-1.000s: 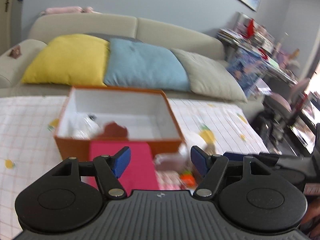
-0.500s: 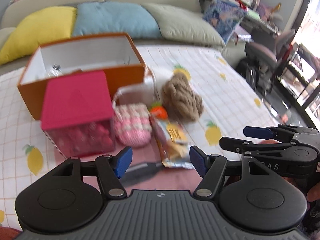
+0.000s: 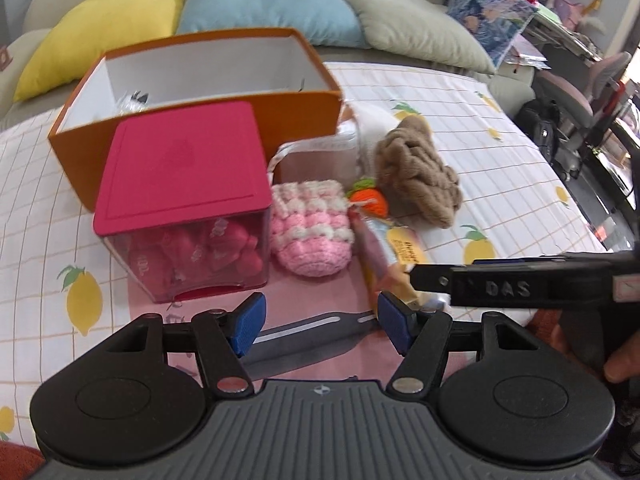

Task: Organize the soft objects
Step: 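Move the right gripper to the Deegeo snack bag and grasp it, then grasp the pink crocheted pouch with the left gripper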

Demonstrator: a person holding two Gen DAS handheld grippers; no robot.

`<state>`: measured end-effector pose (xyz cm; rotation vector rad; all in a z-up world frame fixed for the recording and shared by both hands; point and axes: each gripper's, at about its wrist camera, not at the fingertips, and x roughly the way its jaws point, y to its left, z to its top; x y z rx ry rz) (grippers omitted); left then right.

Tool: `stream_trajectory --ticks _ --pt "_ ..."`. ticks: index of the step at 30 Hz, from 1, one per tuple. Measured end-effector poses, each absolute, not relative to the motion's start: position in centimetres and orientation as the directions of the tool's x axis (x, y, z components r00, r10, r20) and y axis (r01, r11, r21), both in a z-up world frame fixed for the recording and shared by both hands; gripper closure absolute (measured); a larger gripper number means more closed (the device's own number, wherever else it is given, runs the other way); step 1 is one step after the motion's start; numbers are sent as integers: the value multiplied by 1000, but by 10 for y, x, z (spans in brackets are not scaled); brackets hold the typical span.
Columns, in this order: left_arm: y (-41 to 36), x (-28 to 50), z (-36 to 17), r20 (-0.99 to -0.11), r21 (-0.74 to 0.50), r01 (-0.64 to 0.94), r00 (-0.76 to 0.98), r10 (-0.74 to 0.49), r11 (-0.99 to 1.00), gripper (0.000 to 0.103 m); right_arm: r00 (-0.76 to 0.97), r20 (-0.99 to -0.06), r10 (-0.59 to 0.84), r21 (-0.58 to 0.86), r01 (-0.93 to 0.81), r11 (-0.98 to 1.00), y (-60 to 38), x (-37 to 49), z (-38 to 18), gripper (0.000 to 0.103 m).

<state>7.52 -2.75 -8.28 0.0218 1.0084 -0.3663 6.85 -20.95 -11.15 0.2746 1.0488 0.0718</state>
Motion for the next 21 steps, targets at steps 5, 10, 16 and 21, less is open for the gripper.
stream_trajectory --ticks 5,10,16,21 --pt "-28 81 -88 -838 -148 306 465 -283 941 28 464 -869 173 244 97 965 -204 94 -133 29" --pt "-38 86 -92 -844 -124 337 458 -277 933 28 421 -878 229 295 99 950 -203 107 -150 29" --pt "-47 95 -100 -859 -113 342 439 -265 933 28 418 -874 247 290 43 956 -199 105 -153 55" --pt "-62 100 -98 -850 -65 383 462 -252 921 28 424 -890 167 212 61 975 -210 88 -139 63"
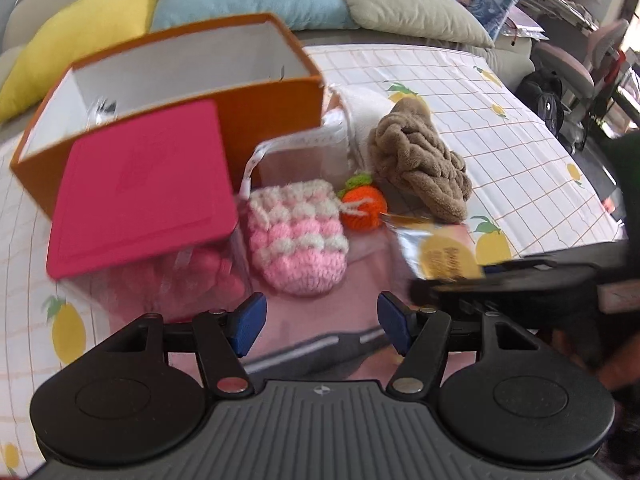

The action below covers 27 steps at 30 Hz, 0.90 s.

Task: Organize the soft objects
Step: 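Grasp the pink crocheted pouch with the left gripper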

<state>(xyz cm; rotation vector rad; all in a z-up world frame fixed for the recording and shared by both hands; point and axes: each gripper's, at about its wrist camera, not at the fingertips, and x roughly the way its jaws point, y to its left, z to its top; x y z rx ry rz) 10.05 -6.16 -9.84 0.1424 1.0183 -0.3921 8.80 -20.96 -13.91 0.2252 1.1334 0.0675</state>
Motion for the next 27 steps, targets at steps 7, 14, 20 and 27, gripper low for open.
stream_trajectory --ticks 7,14,20,27 --pt "-110 107 -109 -828 134 497 532 -179 857 27 400 -911 99 179 167 970 -244 76 -143 62" --pt "-143 110 -143 -818 342 572 571 -63 746 26 406 -907 112 192 162 968 -245 76 -148 61" --pt "-159 102 -175 -748 585 584 657 95 563 27 407 -905 126 211 172 962 -248 75 -149 59" --pt "-152 103 -181 -757 579 593 646 99 560 52 405 -906 121 204 167 965 -247 76 -150 58"
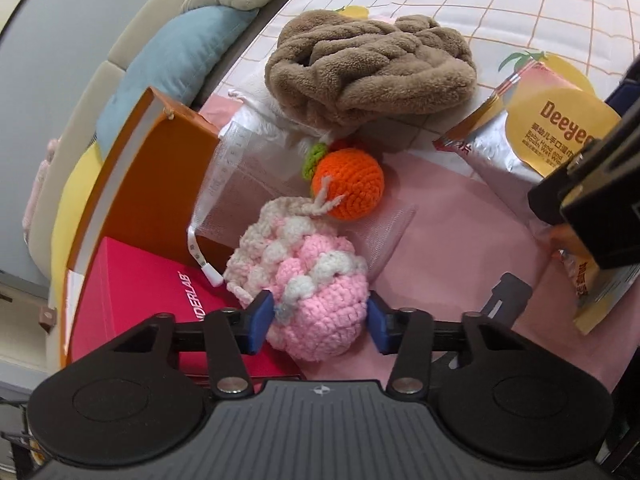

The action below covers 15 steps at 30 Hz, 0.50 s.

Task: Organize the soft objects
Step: 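Grasp the pink crocheted pouch with the left gripper, then lower the pink pouch and snack bag into the orange box and release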

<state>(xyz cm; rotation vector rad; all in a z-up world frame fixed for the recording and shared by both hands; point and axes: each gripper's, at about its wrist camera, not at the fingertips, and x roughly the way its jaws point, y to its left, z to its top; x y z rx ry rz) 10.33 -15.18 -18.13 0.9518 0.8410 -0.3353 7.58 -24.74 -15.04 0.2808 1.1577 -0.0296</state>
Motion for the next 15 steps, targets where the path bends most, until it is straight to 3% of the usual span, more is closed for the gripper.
stream_trajectory --ticks 2,4,15 --pt "-149 102 -178 -750 580 591 656 85 561 67 404 -907 121 203 166 965 -248 75 -150 59" --pt "-147 99 -170 -742 572 583 668 61 577 75 403 -908 118 200 167 966 -247 74 -149 59" --pt "-111 73 -105 -759 328 510 644 -99 795 82 418 -895 158 245 163 956 -241 58 -128 62"
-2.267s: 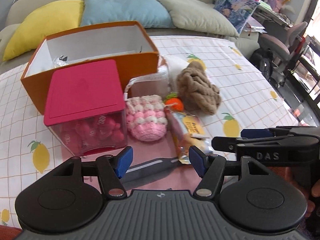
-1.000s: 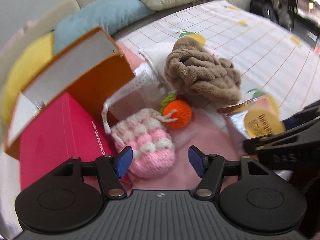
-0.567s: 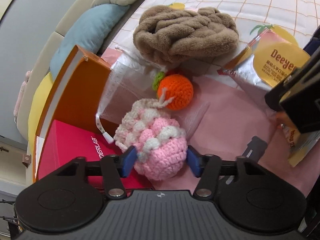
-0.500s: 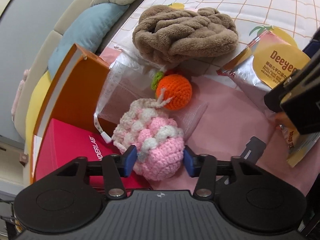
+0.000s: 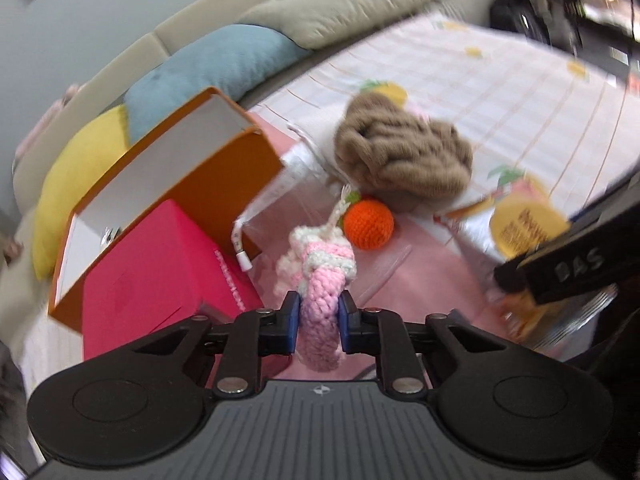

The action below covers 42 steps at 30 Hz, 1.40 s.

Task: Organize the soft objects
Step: 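Lower the pink pouch and snack bag into the orange box and release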

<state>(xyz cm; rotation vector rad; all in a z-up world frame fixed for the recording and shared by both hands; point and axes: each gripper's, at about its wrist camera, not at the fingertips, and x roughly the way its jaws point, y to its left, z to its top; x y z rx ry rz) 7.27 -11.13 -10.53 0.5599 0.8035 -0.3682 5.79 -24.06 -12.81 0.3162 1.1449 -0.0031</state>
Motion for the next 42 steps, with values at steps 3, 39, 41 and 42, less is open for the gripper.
stream_trajectory --ticks 3,39,41,42 --pt "-93 69 -84 -761 206 482 626 -171 852 84 421 -891 172 257 154 954 -236 50 -121 62" --pt "11 181 31 -521 -121 242 810 -269 963 84 675 -709 204 104 -187 977 -136 197 19 62" --pt "12 196 24 -538 -123 232 802 -261 965 84 674 -714 192 88 -186 979 -131 214 15 62" --pt "12 205 20 -547 -122 227 796 -257 966 84 674 -715 187 80 -186 979 -129 222 11 62"
